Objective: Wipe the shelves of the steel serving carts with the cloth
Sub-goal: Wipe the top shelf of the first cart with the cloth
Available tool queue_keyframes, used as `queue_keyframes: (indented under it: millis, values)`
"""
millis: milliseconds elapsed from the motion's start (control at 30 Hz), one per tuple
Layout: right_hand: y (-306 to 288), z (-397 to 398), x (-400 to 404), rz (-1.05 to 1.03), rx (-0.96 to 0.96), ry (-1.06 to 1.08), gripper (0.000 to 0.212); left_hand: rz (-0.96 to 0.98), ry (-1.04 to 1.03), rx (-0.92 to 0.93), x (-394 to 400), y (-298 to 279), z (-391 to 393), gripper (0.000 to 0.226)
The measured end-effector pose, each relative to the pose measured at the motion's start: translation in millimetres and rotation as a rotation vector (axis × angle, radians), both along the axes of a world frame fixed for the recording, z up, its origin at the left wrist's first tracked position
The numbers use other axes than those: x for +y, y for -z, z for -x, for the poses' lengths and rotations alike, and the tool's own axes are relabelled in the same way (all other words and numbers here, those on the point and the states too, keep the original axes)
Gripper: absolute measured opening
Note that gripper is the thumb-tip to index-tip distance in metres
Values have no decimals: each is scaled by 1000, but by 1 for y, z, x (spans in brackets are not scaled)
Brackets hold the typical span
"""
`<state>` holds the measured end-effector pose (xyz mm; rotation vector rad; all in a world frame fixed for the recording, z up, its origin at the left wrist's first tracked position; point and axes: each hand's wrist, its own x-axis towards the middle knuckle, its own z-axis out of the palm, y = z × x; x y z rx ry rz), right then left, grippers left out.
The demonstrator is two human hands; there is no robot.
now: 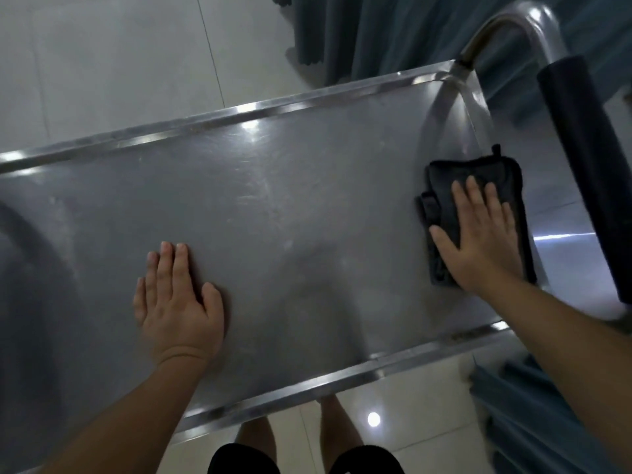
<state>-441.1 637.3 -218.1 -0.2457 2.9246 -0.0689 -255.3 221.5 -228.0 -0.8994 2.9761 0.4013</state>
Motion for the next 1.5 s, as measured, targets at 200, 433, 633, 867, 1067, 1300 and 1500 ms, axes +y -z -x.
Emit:
queue_keyframes:
  millis: [200, 433, 633, 867, 1067, 1300, 1500]
  values:
    - [-4, -96, 55, -35, -100, -42, 76, 23, 9, 22, -1, 5, -1, 74]
    - [-8, -87, 53, -88, -124, -215, 70, 52, 33, 19, -2, 10, -2, 77]
    - [-3, 42, -47, -24, -29, -293, 69, 53, 30, 22, -4, 11, -1, 77]
    - [2, 175, -142, 40, -48, -104, 72, 63, 23, 8, -4, 9, 0, 77]
    - [-2, 155, -138, 65, -58, -144, 73, 64, 21, 24, -3, 13, -1, 75]
    - [-1, -13, -66, 53, 31, -321, 68, 52, 10, 34, -3, 14, -3, 74]
    - [4, -126, -33, -23, -37, -368, 70, 52, 3, 40, -3, 15, -3, 74]
